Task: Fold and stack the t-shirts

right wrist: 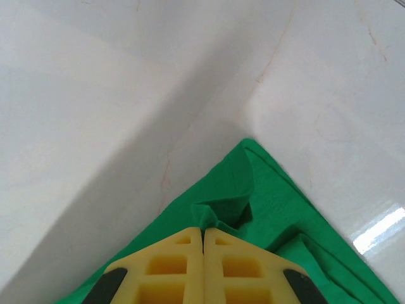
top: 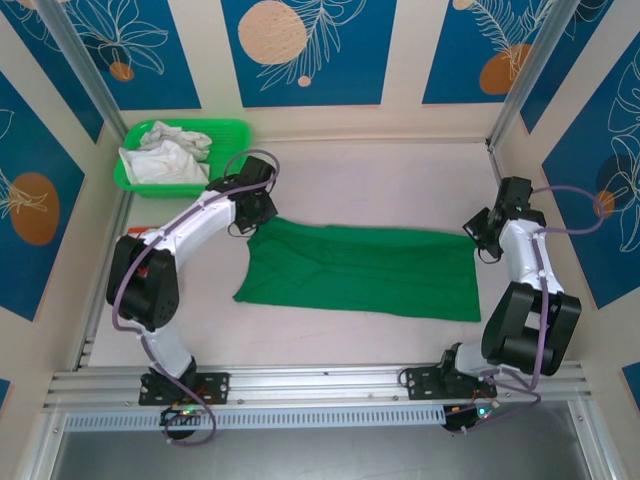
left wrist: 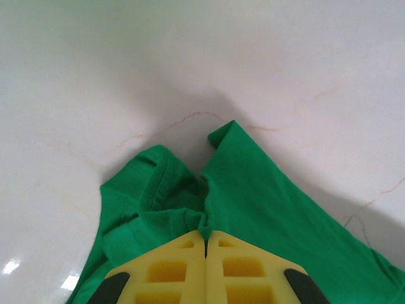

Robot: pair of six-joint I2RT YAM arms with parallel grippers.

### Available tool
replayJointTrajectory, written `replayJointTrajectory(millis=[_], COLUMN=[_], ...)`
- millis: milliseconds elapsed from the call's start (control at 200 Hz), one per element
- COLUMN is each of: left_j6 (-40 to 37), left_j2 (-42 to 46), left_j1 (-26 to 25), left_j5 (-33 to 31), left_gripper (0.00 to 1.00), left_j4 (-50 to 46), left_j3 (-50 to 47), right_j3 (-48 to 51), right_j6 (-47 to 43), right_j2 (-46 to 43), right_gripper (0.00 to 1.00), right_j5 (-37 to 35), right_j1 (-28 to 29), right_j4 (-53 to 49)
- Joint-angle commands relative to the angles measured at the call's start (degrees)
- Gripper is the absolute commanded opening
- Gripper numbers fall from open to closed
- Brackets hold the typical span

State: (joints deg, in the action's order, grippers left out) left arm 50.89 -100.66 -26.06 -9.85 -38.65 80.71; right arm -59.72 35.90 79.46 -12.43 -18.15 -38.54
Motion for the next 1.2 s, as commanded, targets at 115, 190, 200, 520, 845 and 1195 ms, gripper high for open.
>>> replayJointTrajectory(millis=[115, 190, 200, 520, 845, 1195], left_j6=[0.79, 0.65, 0.60, 1.96, 4.98, 6.36], left_j2=[6.42, 7.47, 7.62, 10.46, 12.57, 12.77], left_j1=[-0.96, -1.01, -1.01, -1.99, -3.27, -4.08], left_j5=[0.00, 0.41, 0.43, 2.28, 4.78, 6.32], left_gripper=[0.00, 0.00, 0.00, 0.00, 0.00, 0.00], left_j4=[-3.72, -4.26, -4.35, -6.46, -6.37, -5.60], left_j3=[-3.99, -4.82, -4.89, -7.96, -14.72, -18.95], right_j3=[4.62, 5.67, 5.80, 8.41, 11.26, 14.59], right_j6=[-0.50, -0.48, -0.41, -0.04, 1.23, 2.68], right_j2=[-6.47, -7.98, -8.13, -11.01, -10.56, -9.33], right_gripper=[0.00, 0.00, 0.00, 0.00, 0.00, 0.00], right_j5=[1.56, 1.14, 1.10, 1.69, 2.14, 2.92], right_j1=[-0.82, -1.13, -1.17, -2.63, -2.68, -2.63], right_j4=[-1.94, -2.55, -2.64, -3.82, -3.62, -2.71])
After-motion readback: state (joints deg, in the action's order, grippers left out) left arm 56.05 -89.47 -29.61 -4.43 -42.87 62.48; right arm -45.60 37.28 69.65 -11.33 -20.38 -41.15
